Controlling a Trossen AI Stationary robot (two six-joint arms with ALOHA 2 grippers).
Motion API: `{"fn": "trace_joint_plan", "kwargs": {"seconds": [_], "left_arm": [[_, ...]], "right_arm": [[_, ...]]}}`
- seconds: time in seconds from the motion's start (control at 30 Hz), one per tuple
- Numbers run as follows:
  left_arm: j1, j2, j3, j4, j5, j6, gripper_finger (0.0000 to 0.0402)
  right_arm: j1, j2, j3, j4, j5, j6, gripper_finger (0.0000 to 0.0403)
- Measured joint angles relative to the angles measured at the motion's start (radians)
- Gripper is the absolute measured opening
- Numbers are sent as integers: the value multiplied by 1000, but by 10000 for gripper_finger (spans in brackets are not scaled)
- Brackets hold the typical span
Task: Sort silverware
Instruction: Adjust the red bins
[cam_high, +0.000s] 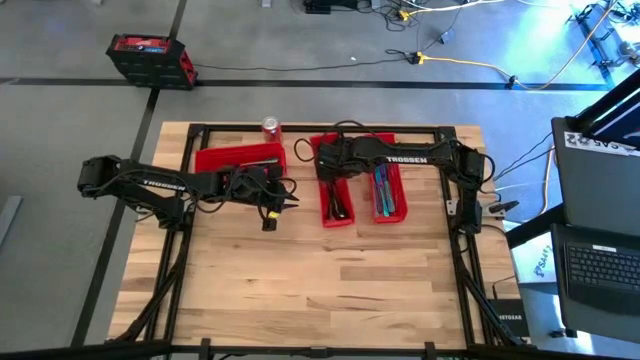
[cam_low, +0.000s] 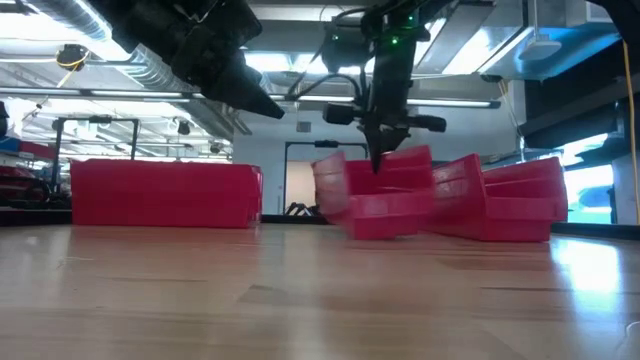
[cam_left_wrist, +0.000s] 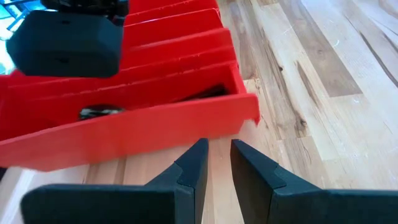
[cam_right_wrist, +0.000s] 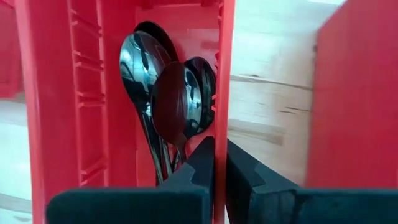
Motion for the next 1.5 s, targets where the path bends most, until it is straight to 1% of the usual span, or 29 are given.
{"fn": "trace_joint_plan", "kwargs": {"seconds": [0.23, 0.5, 0.6, 0.77, 1.3, 1.4, 1.5], "left_arm": [[0, 0, 0, 0, 0, 0, 56], [0, 0, 0, 0, 0, 0, 56], [0, 0, 0, 0, 0, 0, 56], [0, 0, 0, 0, 0, 0, 56], [0, 0, 0, 0, 0, 0, 56], [0, 0, 0, 0, 0, 0, 56], [0, 0, 0, 0, 0, 0, 56]], "right_arm": [[0, 0, 0, -78, 2, 36, 1], [0, 0, 0, -153, 18, 37, 1], [0, 0, 0, -163, 50, 38, 1], [0, 0, 0, -162, 63, 41, 1], [0, 0, 0, -188, 63, 56, 1], [0, 0, 0, -188, 65, 56, 14], [0, 2, 0, -189, 76, 55, 40]]}}
